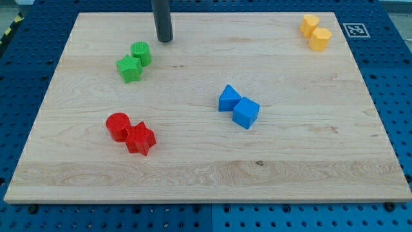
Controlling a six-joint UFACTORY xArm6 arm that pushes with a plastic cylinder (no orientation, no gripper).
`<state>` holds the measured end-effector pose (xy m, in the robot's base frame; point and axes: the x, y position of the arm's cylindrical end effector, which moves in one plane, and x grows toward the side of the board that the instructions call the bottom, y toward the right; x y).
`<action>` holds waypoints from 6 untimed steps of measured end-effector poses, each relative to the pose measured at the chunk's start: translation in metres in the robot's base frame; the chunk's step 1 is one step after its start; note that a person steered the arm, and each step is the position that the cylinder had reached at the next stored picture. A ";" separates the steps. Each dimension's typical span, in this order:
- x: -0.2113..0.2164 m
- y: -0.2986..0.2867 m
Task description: Slide the green circle closer to the green star
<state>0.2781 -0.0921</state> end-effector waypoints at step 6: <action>0.048 -0.035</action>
